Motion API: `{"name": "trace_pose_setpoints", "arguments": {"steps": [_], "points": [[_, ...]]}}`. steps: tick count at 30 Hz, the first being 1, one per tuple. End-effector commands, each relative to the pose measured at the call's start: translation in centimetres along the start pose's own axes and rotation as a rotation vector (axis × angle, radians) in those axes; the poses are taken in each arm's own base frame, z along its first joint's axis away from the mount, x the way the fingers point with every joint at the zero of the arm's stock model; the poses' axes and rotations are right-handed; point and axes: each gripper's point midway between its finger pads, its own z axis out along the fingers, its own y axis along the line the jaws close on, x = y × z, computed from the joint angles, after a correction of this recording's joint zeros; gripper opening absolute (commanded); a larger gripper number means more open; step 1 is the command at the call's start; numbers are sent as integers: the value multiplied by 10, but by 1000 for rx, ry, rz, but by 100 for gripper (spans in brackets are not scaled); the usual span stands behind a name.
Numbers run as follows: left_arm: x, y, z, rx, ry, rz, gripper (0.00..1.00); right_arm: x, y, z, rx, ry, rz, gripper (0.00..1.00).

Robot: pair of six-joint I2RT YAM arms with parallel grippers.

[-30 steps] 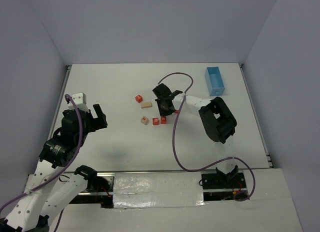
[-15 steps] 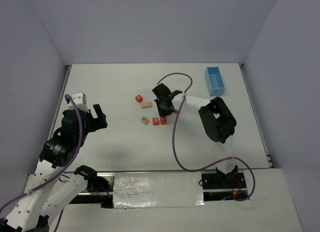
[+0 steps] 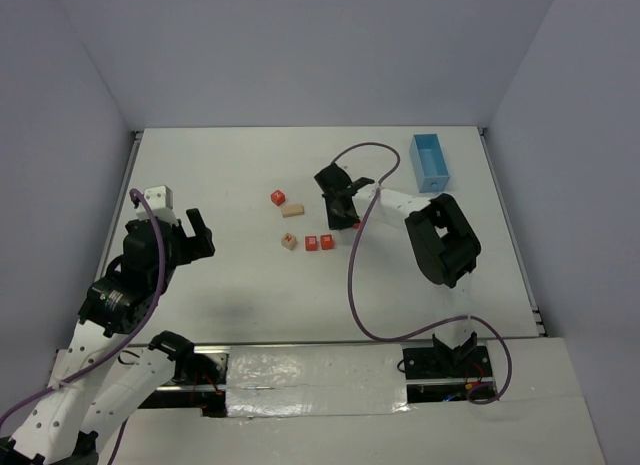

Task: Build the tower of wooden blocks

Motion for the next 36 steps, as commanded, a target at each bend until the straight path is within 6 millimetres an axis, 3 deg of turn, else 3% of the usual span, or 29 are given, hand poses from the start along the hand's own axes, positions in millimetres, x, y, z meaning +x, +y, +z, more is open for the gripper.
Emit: {"name": "trace_pose_setpoints", "arguments": {"steps": [1,8,18,36], "points": [[-10,-5,0,24,-40,1,100,18,5,-18,-69,26,-6,5],[-9,-5,0,20,-34,2,100,34,15,-23,-116,38,-2,5],[-9,-5,0,21,-35,1,100,32,38,-16,-141,48,-50,4],[-10,-5,-2,25,-42,-2,100,31,42,-20,-125,52,-4,6]]}}
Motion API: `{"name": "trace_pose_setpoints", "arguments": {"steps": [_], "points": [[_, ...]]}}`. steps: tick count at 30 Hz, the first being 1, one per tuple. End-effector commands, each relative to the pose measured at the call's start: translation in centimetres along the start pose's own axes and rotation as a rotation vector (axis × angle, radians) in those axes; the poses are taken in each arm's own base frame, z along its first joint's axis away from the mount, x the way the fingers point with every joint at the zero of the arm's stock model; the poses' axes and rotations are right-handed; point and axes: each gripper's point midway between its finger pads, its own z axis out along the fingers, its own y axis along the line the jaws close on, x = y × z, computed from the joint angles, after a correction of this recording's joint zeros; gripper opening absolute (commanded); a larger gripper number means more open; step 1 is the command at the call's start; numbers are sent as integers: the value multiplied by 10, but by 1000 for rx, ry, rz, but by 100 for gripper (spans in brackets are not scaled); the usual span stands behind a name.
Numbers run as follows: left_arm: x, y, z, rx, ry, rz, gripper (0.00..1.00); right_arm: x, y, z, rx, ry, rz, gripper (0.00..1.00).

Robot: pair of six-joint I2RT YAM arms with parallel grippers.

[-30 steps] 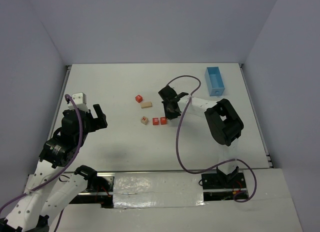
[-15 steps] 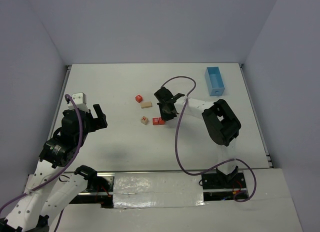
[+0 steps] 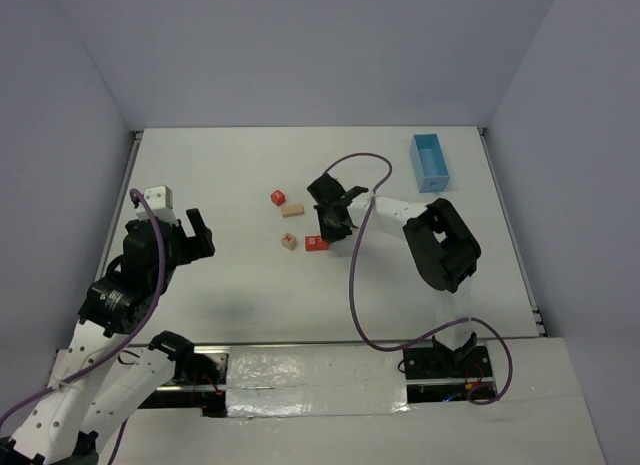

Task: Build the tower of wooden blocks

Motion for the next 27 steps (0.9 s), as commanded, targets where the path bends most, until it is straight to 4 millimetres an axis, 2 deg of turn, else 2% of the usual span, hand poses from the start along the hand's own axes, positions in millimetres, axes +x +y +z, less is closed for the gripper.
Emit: {"name": "trace_pose_setpoints", "arguments": {"steps": [1,6,10,12,14,16,17,19,20,21,22,23,24,25,27], "points": [[-10,-5,-1,24,-41,-2,100,-9,12,-6,-15,-22,9,5],[-10,-5,-1,27,-40,-1,99,-8,11,-5,-1,-16,0,6],[-9,-5,0,23,-39,0,100,-6,-4,-9,51,-17,17,6],[-10,-5,1,13,-34,0,99,-13,-12,-19,59,-51,37,8],[-13,-6,3,6,-26,9,100,-23,-15,-42,55,-109,48,9],[-15,-14,6,36,-11,27,100,-30,-17,-61,44,-153,49,20],[-21,-19,9,31,9,20,99,-42,-17,-87,22,-213,58,24],[-29,-37,14,85,42,24,99,-49,-22,-113,20,-259,64,36],[-43,-51,24,100,49,35,100,-58,-24,-139,-2,-321,73,45],[-50,-58,32,103,52,40,100,-58,-27,-149,-1,-346,72,66],[-52,-67,43,116,74,64,100,-63,-30,-171,-26,-398,84,75],[-58,-81,68,111,106,93,100,-63,-32,-180,-35,-417,85,87],[-59,-89,83,116,127,113,99,-59,-35,-184,-47,-420,88,90],[-52,-107,115,147,190,173,100,-60,-37,-198,-74,-453,88,91],[-39,-123,146,201,264,258,95,-53,-37,-202,-105,-446,76,91]]}}
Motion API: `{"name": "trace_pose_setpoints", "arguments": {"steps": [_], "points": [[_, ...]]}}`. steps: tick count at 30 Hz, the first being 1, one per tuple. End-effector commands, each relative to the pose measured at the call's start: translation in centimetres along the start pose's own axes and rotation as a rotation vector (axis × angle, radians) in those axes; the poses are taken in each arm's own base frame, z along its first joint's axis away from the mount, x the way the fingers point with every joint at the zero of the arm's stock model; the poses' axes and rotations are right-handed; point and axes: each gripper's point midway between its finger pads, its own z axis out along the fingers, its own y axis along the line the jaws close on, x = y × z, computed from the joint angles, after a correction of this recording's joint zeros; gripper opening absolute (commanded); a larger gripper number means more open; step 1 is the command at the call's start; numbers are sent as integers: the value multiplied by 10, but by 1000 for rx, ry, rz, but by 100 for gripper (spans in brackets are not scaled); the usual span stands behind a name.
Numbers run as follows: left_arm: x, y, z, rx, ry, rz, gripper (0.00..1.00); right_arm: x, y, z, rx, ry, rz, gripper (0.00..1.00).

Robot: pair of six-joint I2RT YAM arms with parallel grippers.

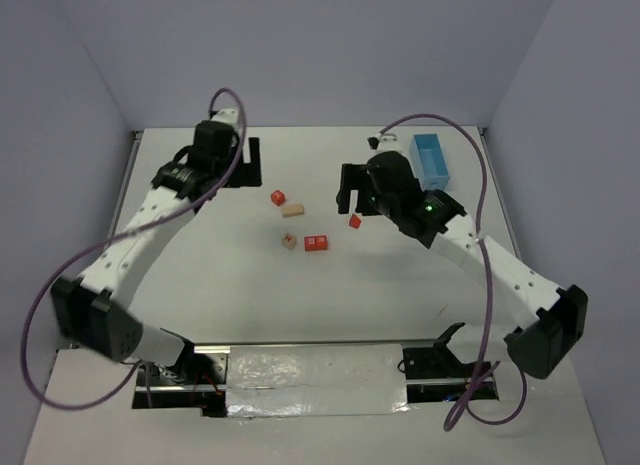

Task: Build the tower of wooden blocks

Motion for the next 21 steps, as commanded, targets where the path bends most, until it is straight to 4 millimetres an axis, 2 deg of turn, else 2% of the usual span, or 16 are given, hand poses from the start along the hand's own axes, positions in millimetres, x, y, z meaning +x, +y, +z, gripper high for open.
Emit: {"name": "trace_pose_setpoints", "arguments": {"steps": [1,2,3,4,5,6,7,8,9,10,11,15,17,21], "points": [[26,-39,80,170,163,222,93,18,-13,-9,-11,29,-28,91],[31,-42,92,192,176,246,93,20,-13,-12,-27,27,-40,91],[29,-49,103,225,154,264,92,31,-14,-12,-42,47,-47,91],[42,-52,120,254,175,316,92,29,-13,-18,-64,27,-43,91],[42,-56,130,273,158,334,93,40,-16,-18,-73,49,-54,91],[51,-57,145,283,188,372,92,42,-15,-23,-91,47,-57,91],[54,-57,151,282,196,377,91,46,-16,-25,-96,50,-61,91],[54,-51,159,252,199,377,92,59,-22,-24,-91,76,-69,91],[50,-52,164,264,190,407,92,60,-23,-29,-103,63,-78,91],[58,-54,173,280,213,408,92,65,-26,-30,-103,68,-82,91],[63,-57,179,301,222,412,92,76,-30,-29,-102,88,-92,91],[86,-49,201,264,290,439,86,80,-27,-36,-144,79,-92,91],[86,-47,207,247,284,444,86,79,-20,-38,-174,78,-97,91],[70,-51,215,260,238,478,82,79,-20,-36,-177,79,-105,90]]}}
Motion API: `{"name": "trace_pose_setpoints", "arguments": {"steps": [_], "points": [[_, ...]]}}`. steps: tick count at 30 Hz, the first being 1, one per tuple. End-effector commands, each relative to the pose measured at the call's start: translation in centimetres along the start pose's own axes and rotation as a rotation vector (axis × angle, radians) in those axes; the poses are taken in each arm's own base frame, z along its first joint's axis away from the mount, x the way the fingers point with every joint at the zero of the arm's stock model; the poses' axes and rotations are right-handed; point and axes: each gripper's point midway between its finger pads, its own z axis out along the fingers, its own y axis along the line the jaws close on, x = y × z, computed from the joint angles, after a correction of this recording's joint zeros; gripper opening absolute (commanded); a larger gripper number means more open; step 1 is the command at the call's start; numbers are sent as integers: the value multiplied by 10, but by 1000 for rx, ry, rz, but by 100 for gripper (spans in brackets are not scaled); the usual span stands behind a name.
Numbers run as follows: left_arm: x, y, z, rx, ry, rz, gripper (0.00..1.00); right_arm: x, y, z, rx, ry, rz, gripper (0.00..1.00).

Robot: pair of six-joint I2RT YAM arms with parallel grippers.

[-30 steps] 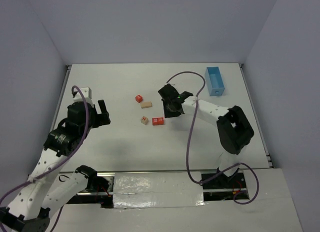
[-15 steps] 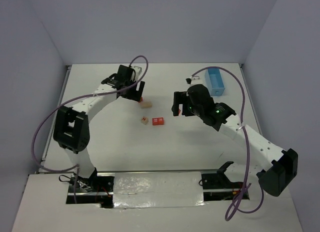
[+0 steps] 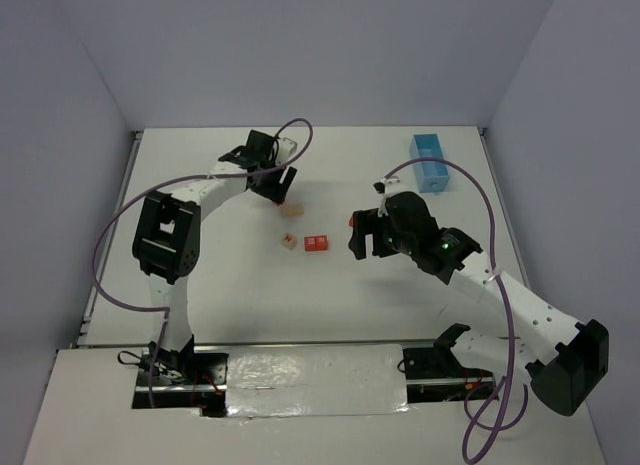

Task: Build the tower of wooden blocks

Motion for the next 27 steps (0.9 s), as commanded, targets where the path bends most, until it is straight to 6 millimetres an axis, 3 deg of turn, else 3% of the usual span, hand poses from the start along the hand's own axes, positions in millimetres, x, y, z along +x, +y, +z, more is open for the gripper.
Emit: {"name": "trace_pose_setpoints", "arguments": {"steps": [1,9,27], "points": [[-31,9,3,-5,-71,57,81,-10,8,-2,-43,-39,-20,90],[-25,6,26,85,-18,56,71,-9,8,-4,-38,-45,-23,90],[-4,6,33,73,42,43,62,-7,8,0,-40,-35,-27,90]]}}
